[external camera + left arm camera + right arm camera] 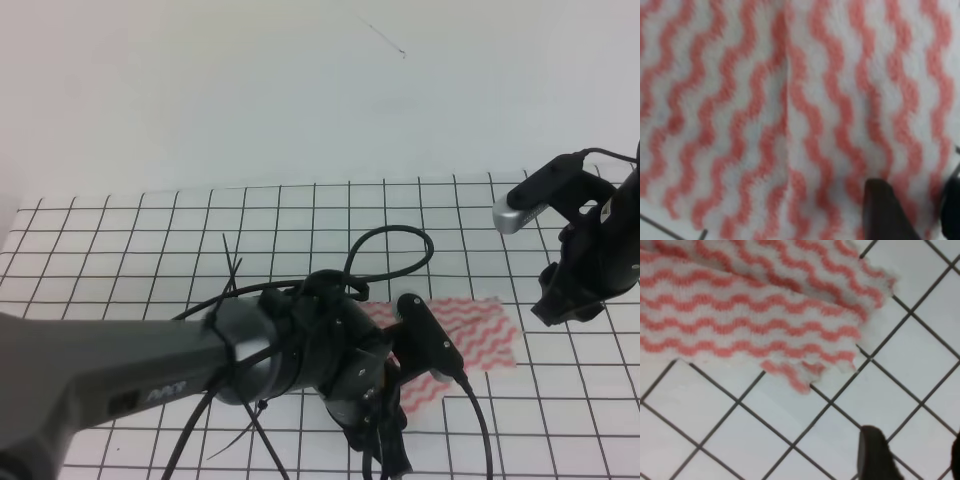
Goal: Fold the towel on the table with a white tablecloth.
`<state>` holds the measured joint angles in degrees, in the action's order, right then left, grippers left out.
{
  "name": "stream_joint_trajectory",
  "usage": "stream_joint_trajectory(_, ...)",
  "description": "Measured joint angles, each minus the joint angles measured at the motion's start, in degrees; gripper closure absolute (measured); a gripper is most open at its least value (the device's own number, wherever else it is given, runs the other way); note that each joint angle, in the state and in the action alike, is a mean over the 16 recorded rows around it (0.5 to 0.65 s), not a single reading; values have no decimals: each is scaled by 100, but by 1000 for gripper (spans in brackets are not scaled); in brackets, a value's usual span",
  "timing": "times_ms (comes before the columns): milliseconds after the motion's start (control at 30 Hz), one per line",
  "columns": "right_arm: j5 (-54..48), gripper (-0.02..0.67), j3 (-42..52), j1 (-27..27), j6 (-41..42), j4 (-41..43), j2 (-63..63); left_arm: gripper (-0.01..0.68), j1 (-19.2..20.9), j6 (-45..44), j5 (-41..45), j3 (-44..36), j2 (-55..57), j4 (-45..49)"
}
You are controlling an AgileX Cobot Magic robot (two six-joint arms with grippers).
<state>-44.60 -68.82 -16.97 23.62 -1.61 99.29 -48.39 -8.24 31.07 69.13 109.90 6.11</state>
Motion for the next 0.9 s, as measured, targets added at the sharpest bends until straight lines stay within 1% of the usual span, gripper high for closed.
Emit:
stream_joint_trajectory(333, 0, 330, 0, 0, -18, -19, 0, 632, 1, 216, 226, 349, -4, 285)
stream_joint_trajectory(433, 5, 330, 0, 0, -31, -23, 0, 666, 12, 319, 332, 521, -13, 429)
stream_joint_trajectory(667, 96, 330, 0, 0, -61, -39, 0, 673, 129, 516, 426, 842, 9, 783)
stream_joint_trajectory(900, 260, 330, 0, 0, -73, -66, 0, 673, 428, 546, 156, 955, 46, 927)
